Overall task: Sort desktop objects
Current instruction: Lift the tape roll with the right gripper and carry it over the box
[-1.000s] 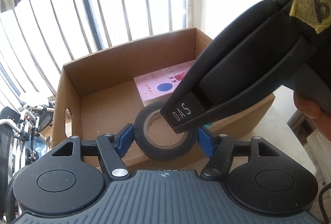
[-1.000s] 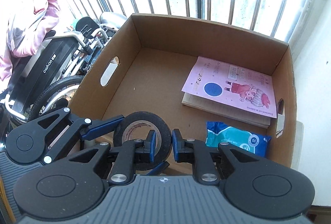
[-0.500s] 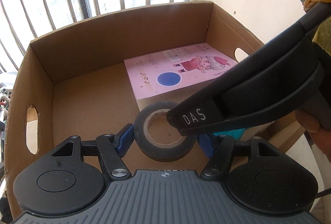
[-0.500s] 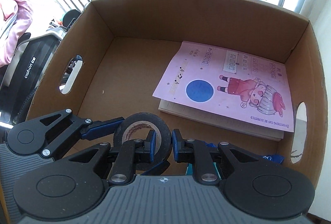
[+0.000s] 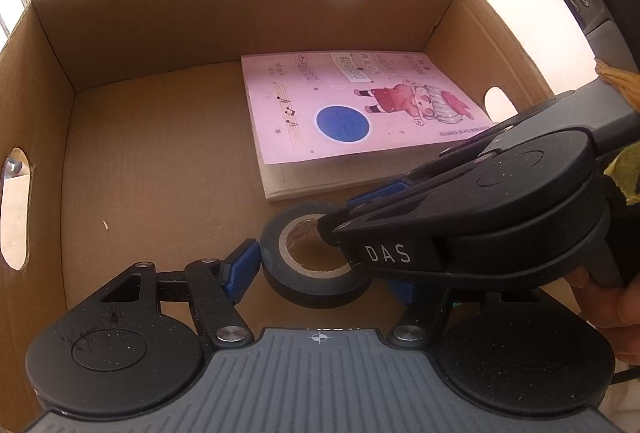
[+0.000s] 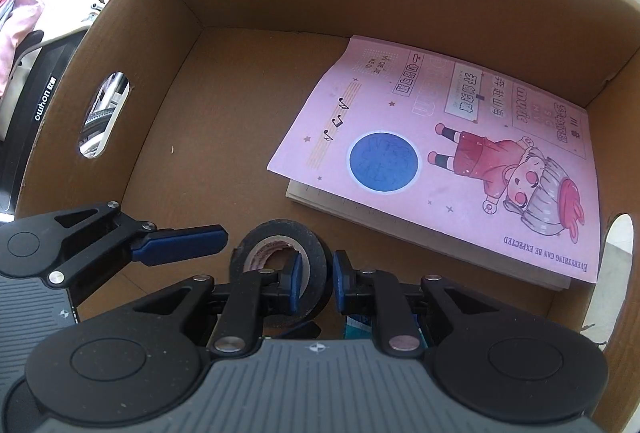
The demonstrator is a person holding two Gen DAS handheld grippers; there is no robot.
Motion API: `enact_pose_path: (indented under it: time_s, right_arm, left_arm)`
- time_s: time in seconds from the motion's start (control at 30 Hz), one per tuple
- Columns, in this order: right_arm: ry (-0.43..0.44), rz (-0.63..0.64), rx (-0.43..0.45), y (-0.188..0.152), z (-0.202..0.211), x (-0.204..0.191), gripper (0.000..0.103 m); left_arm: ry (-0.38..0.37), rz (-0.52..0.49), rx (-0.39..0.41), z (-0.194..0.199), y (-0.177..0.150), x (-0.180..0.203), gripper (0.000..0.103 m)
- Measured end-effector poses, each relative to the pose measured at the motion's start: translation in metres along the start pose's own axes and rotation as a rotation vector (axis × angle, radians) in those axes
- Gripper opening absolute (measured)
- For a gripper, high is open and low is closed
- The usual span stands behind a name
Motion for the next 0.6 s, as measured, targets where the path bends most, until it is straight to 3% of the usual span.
enact_pose_path:
  time_s: [0.13,0.6]
  right_arm:
    - [0.0,0.018,-0.009,-0.002,-0.005,0.0,0.013]
    - [-0.019,0.152,-0.037,-0.012,-0.009,-0.014,0.018]
  left_arm:
    - [-0.002,0.006,-0.002,-0.011,-0.007,-0.016,0.08]
    - [0.016,0.02,-0.003,-0.01,-0.02,-0.034,0.08]
Point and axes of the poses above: each gripper's, at about its wrist camera, not at the fingertips, and z roughly against the way its jaws point, x to its right, y to its top, the point moved 5 cm from there along -z, roughly the way its jaws point, and after that the axes turned 11 degrees about x, right-handed, at the moved point
